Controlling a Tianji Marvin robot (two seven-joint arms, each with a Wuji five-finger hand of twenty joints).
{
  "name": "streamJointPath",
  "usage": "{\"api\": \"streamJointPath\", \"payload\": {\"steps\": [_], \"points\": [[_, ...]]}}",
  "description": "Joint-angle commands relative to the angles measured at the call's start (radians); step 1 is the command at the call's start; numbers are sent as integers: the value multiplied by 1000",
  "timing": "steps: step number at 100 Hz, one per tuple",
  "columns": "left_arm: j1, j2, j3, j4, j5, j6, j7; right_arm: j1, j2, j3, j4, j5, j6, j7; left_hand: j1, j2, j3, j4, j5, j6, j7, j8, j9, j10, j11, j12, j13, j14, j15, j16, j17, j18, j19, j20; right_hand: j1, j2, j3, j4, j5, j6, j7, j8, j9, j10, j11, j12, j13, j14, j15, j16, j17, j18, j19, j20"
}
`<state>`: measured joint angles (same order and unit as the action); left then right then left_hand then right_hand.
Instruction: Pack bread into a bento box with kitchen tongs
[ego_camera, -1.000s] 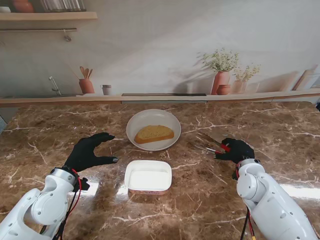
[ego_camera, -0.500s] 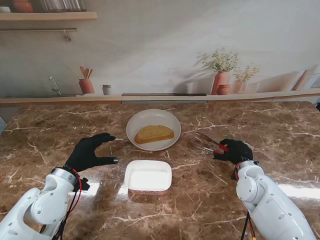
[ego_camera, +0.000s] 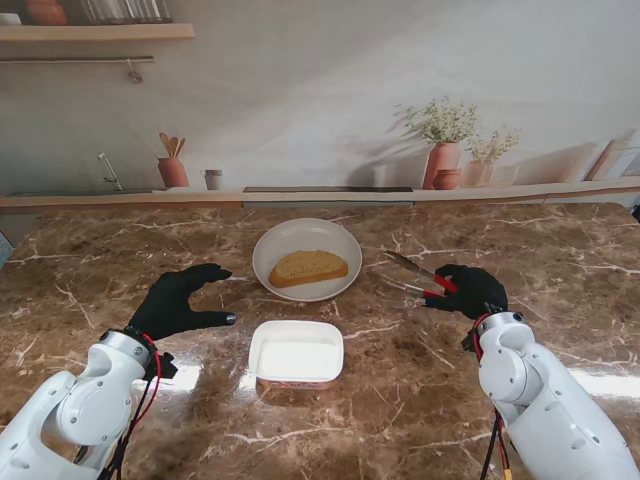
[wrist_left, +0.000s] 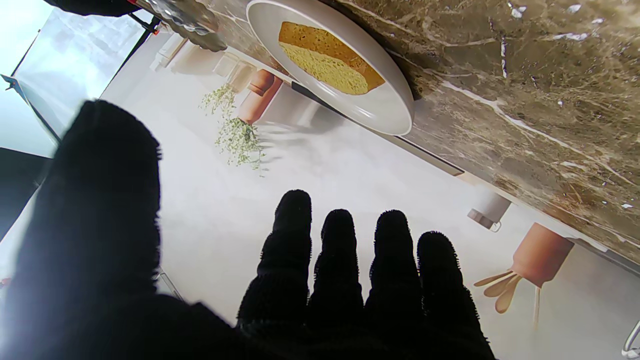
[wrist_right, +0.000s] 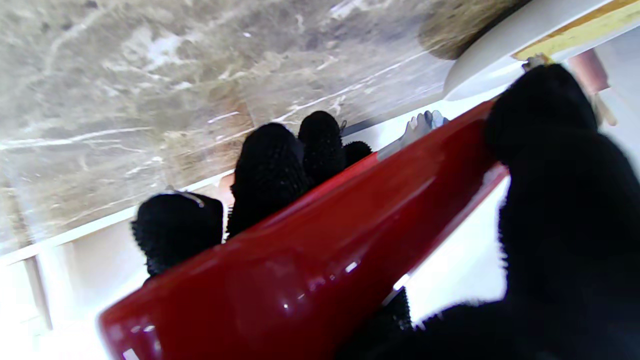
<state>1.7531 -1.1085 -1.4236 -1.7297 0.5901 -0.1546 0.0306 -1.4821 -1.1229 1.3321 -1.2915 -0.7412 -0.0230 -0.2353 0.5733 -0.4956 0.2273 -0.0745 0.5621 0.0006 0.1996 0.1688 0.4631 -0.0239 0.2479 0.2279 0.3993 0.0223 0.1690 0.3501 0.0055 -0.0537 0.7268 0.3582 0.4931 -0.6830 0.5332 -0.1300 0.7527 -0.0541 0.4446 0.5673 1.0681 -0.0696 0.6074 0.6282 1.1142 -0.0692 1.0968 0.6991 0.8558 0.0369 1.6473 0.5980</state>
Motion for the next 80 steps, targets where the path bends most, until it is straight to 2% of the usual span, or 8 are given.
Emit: {"api": "streamJointPath", "payload": {"steps": [1, 17, 33, 51, 80], "points": [[1, 2, 3, -5, 3, 4, -4, -1, 8, 4, -24, -5, -14, 15, -13, -3, 22, 18, 3, -28, 17, 8, -35, -35, -12, -8, -40, -57, -35, -9, -20, -52, -34, -12, 36, 54, 41, -12, -1, -65, -7, -17, 34, -31, 14, 18, 28, -26, 19, 19, 13, -37, 75, 33], [-4, 3, 6, -10, 4, 2, -9, 15, 14, -4, -55, -24, -29, 45, -17, -4, 31, 17, 2, -25, 16, 8, -35, -35, -11, -8, -41, -58, -35, -9, -21, -52, -34, -12, 30, 55, 34, -8, -18, -49, -21, -30, 23, -33, 9, 20, 24, -35, 23, 24, 15, -45, 75, 32], [-6, 4, 9, -9, 3, -1, -11, 63, 20, -43, -40, -29, -29, 80, -21, -4, 38, 16, 1, -25, 15, 7, -35, -34, -10, -7, -41, -58, -34, -8, -25, -53, -38, -14, 29, 59, 33, -5, -21, -45, -22, -36, 21, -32, 10, 23, 26, -37, 29, 28, 23, -54, 77, 32], [-2, 5, 8, -13, 0, 6, -19, 106, 23, -92, -38, -20, 0, 128, -25, -9, 46, 14, 3, -24, 15, 7, -35, -34, -9, -7, -40, -58, -33, -8, -24, -53, -38, -14, 23, 62, 32, -2, -27, -37, -24, -43, 17, -29, 9, 24, 26, -38, 39, 34, 32, -65, 89, 34], [1, 6, 6, -18, 0, 8, -26, 205, 28, -197, 16, -14, 39, 190, -32, -11, 58, 12, 1, -24, 13, 6, -37, -34, -10, -7, -42, -58, -33, -8, -24, -53, -37, -14, 7, 65, 26, 5, -63, 8, -40, -58, -5, -28, 12, 27, 25, -49, 60, 44, 38, -81, 94, 32]]}}
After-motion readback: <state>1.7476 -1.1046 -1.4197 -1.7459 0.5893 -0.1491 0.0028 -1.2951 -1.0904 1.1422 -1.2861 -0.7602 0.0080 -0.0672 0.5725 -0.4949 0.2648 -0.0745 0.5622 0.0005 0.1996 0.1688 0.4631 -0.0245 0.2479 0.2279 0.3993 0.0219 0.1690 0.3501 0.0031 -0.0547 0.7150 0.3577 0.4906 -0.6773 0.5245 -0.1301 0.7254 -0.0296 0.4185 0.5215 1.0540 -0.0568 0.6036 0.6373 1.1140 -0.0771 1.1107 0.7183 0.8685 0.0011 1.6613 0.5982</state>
